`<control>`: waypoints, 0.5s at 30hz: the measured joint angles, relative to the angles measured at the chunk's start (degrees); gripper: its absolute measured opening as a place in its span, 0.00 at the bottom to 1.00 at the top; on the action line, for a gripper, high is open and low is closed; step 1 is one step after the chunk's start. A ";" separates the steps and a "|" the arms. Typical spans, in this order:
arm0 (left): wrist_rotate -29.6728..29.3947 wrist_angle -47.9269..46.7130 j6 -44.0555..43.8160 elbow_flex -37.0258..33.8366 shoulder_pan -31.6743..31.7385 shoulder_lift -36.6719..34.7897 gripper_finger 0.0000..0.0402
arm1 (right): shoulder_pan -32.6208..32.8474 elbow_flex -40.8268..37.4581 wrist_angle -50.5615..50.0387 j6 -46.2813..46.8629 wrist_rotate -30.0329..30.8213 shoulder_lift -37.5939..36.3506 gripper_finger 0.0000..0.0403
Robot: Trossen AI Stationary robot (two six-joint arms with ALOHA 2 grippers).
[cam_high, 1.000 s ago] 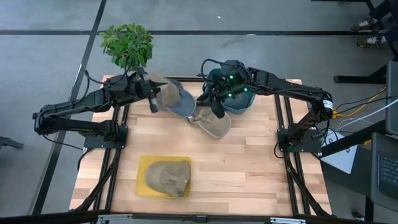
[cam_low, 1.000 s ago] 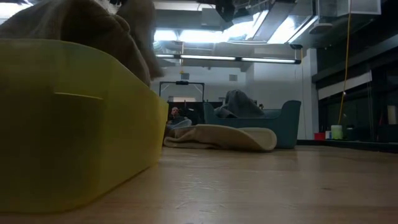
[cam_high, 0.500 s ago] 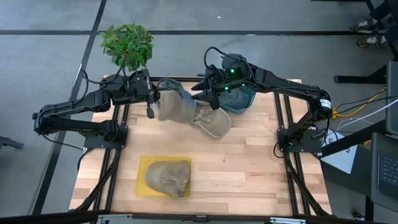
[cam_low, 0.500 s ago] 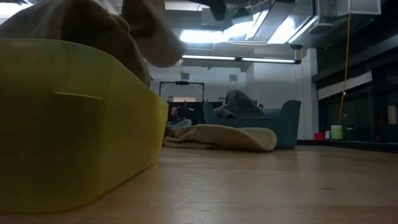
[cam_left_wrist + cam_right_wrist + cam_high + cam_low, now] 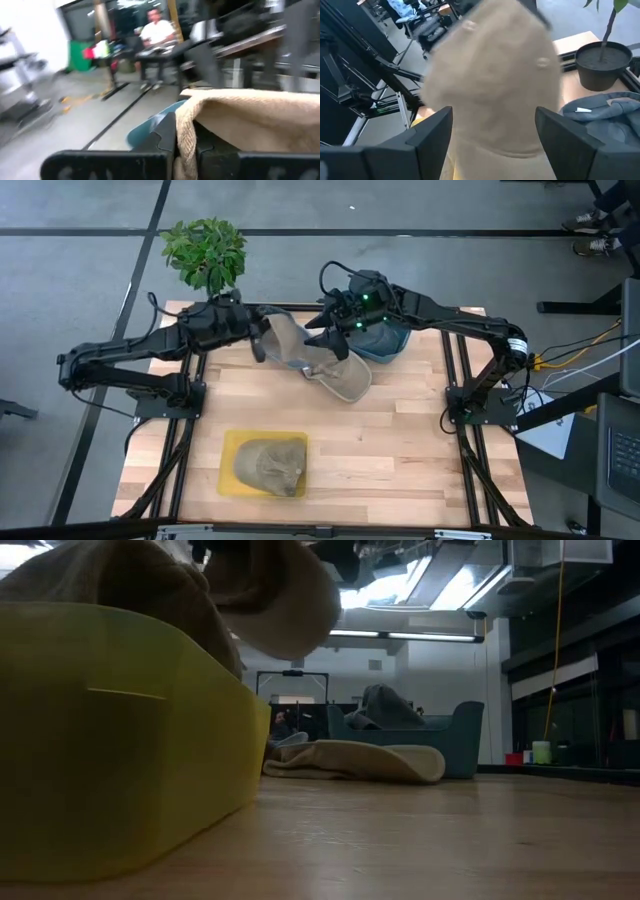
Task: Pick & Place hat
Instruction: Put the bottom brown cap into the yellow bin
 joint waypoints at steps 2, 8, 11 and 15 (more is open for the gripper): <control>-4.02 -0.65 -3.54 0.00 -0.47 0.56 0.01 | 0.32 0.00 -0.39 0.13 0.00 -0.08 0.69; -9.99 -3.29 -17.98 0.00 -1.68 2.57 0.01 | 2.41 0.00 -2.11 -1.73 4.95 -0.36 0.67; -10.21 -3.75 -23.65 0.00 -2.42 4.25 0.01 | 4.21 0.00 -1.77 -3.80 13.97 -0.36 0.66; -10.03 -1.66 -24.81 0.00 -3.58 6.94 0.01 | 6.99 0.00 0.80 -7.48 24.15 -0.27 0.66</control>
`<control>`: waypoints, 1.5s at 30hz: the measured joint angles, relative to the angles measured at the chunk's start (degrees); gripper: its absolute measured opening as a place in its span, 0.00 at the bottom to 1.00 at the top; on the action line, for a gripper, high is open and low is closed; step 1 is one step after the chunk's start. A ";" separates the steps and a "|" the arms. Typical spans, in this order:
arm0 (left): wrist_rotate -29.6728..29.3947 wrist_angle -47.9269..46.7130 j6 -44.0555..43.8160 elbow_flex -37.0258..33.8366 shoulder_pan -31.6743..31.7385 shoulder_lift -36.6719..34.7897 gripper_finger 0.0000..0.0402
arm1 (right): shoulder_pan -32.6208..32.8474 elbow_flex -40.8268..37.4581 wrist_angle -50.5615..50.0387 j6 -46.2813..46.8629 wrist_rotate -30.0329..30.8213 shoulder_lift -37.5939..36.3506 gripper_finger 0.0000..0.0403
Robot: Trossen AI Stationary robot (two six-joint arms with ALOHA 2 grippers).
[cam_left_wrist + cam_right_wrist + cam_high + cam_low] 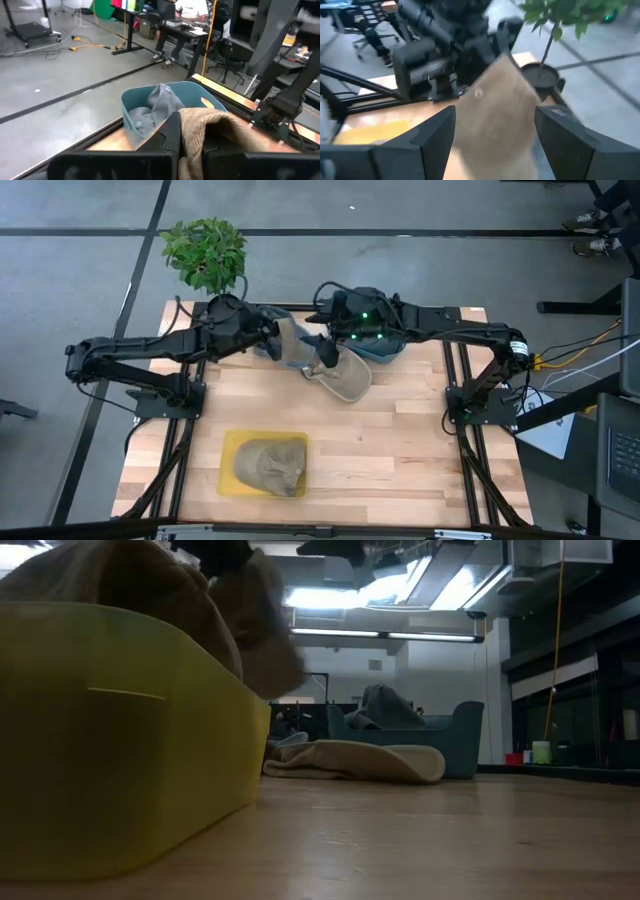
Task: Pick & Place hat
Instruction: Put the bottom brown cap into the yellow bin
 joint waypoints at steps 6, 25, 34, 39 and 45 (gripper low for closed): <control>-0.03 4.81 3.61 0.00 -1.06 3.00 0.01 | 3.68 0.00 0.68 -1.22 9.98 0.19 0.66; 1.07 -0.32 10.60 10.28 1.73 8.77 0.02 | 6.37 0.00 5.34 1.62 26.40 3.89 0.66; 4.42 0.10 9.21 10.32 1.69 8.68 0.01 | 6.38 0.00 5.17 -0.67 37.06 4.86 0.66; 5.31 -0.37 8.27 10.32 1.65 8.27 0.03 | 6.38 0.00 5.24 -2.95 42.60 4.82 0.57; 5.31 -2.79 10.22 10.32 1.58 6.66 0.01 | 6.36 0.00 5.06 -3.01 40.64 4.80 0.27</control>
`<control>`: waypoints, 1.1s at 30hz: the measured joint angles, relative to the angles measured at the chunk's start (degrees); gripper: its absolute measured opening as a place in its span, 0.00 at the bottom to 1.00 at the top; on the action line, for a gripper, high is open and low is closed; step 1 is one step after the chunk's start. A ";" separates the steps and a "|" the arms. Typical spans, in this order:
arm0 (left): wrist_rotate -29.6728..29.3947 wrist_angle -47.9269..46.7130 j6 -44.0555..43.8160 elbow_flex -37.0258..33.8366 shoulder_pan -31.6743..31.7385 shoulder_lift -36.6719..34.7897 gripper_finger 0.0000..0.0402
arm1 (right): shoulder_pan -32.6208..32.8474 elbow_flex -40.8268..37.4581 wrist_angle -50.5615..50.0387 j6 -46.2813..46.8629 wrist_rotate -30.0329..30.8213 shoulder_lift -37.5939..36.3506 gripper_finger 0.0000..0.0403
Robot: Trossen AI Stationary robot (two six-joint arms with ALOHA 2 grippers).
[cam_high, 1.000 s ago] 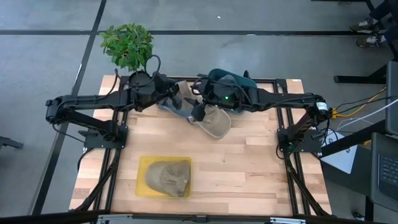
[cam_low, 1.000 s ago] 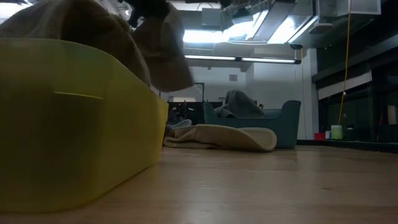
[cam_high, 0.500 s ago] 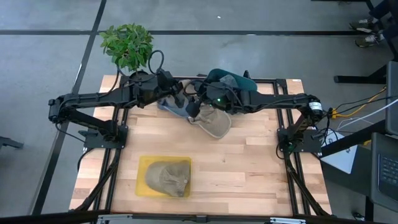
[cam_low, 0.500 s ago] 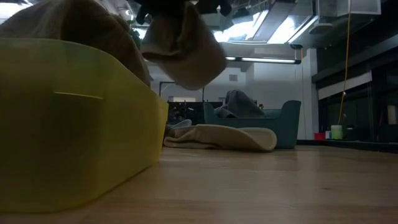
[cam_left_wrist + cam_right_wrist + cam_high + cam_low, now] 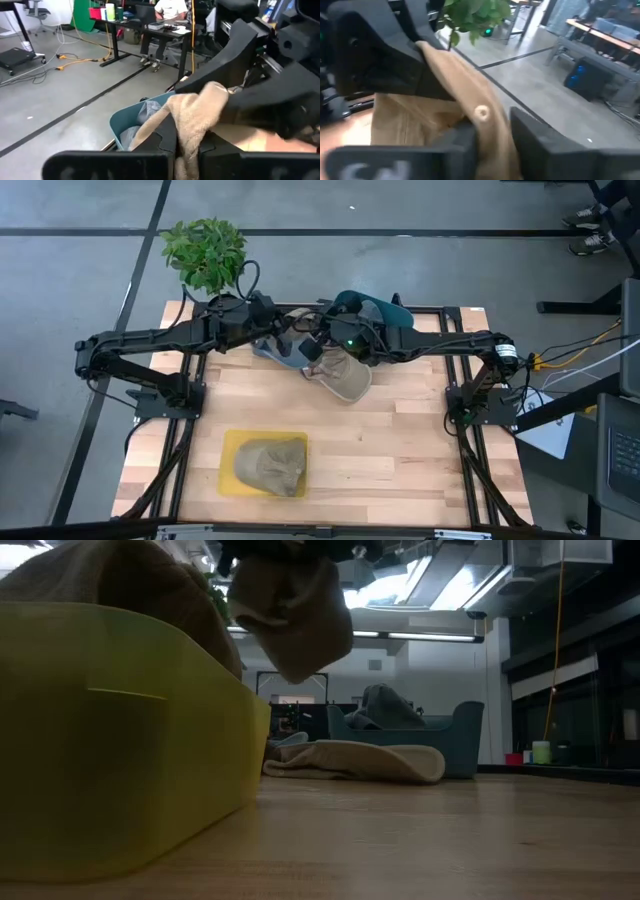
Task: Pick & Place hat
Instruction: Put the bottom brown cap into the yellow bin
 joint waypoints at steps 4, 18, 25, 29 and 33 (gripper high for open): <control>-0.04 -2.27 3.29 0.00 -0.02 -0.55 0.05 | 0.00 0.00 -0.27 -0.11 -3.74 0.00 0.04; 18.45 -9.08 11.93 -0.02 0.57 -4.77 0.37 | -1.04 0.00 -7.06 0.01 -7.02 -3.02 0.01; 22.29 -9.21 14.89 -0.02 0.53 -12.22 0.43 | -2.56 0.00 -8.15 -3.87 -12.81 -6.61 0.01; 22.12 -9.57 15.07 -0.02 0.52 -16.44 0.44 | -3.51 0.00 -6.99 -4.66 -23.15 -8.52 0.01; 22.11 -11.71 17.12 -0.02 0.52 -18.83 0.43 | -4.61 0.00 -3.36 -4.44 -34.80 -9.81 0.01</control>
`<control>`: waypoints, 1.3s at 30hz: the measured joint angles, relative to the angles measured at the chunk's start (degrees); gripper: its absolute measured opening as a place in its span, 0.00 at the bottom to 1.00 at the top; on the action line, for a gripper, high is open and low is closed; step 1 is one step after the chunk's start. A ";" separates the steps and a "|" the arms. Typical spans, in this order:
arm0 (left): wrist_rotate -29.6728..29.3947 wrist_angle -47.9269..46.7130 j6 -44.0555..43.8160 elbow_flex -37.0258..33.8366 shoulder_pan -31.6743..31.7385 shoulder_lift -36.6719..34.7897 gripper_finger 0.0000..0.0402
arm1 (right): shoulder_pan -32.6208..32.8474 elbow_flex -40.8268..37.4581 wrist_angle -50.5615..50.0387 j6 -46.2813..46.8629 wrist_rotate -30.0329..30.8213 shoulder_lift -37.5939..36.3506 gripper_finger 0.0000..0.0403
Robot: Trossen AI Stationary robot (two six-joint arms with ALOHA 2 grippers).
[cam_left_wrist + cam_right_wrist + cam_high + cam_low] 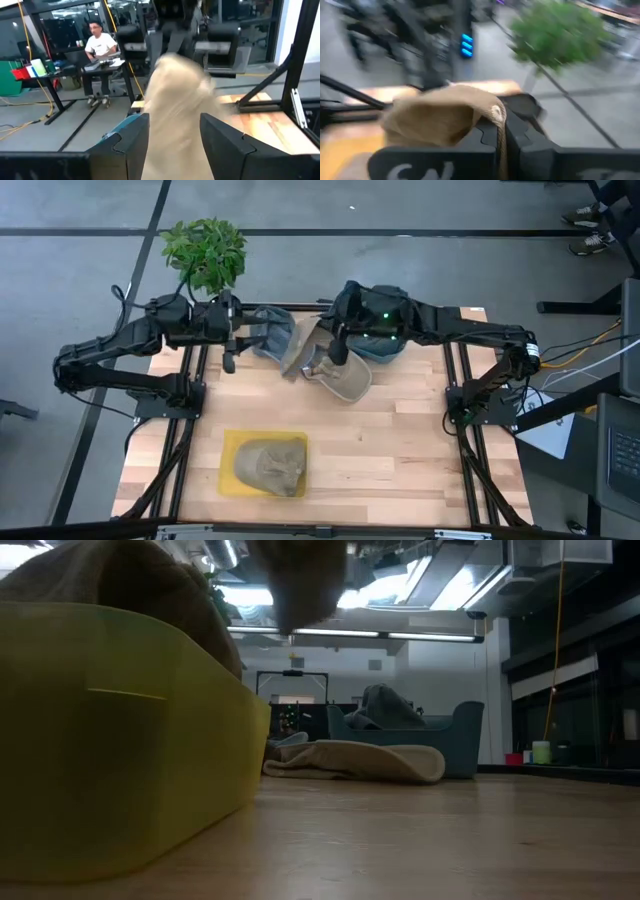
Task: Pick & Place hat
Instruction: Put the bottom brown cap into the yellow bin
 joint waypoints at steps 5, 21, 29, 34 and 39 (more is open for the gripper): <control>0.92 -2.81 0.29 0.00 0.00 -0.02 0.42 | -1.52 0.00 5.85 0.89 -12.69 -0.63 0.01; 12.45 3.11 8.21 0.00 1.43 4.22 0.42 | -3.85 0.00 12.12 9.12 -20.08 -0.64 0.01; 12.76 7.55 8.38 0.00 2.73 6.63 0.47 | -3.83 0.00 12.19 10.92 -23.70 -0.62 0.01; 17.07 11.35 6.80 0.00 2.71 8.99 0.49 | -3.83 0.00 12.16 11.02 -23.68 -0.62 0.01; 23.03 12.81 3.07 0.00 3.17 9.67 0.49 | -3.81 0.00 11.03 10.84 -23.73 -0.60 0.01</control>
